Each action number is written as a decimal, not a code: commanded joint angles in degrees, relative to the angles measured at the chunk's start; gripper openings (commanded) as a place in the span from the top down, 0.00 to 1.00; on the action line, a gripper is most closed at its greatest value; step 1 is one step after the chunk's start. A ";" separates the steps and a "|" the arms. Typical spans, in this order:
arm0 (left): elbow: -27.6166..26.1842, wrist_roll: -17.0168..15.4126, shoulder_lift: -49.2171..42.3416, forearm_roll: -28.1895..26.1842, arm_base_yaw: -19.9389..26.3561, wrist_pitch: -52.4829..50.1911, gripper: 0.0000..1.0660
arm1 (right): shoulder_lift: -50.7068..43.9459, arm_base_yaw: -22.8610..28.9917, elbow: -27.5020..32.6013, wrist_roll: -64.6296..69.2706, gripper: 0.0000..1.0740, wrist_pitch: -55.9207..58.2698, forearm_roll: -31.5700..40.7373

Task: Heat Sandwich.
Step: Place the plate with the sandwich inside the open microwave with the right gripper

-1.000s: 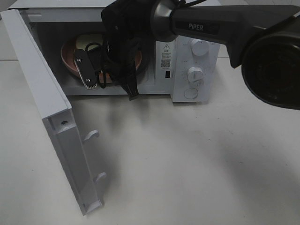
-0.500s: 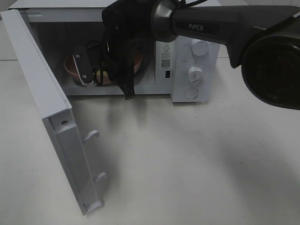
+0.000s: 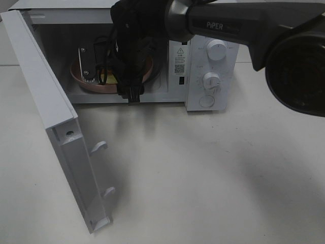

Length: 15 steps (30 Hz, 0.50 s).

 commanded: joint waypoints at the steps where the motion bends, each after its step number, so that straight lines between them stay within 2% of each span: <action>1: 0.06 -0.29 -0.92 -0.17 0.34 -0.80 0.08 | -1.15 0.06 -0.34 1.49 0.31 0.06 0.29; 6: 0.06 -0.29 -0.92 -0.17 0.34 -0.80 0.08 | -2.41 0.11 1.60 2.12 0.31 -0.74 0.06; 15: 0.06 -0.29 -0.92 -0.23 0.34 -0.80 0.08 | -7.68 0.17 9.57 9.80 0.30 -4.98 -5.44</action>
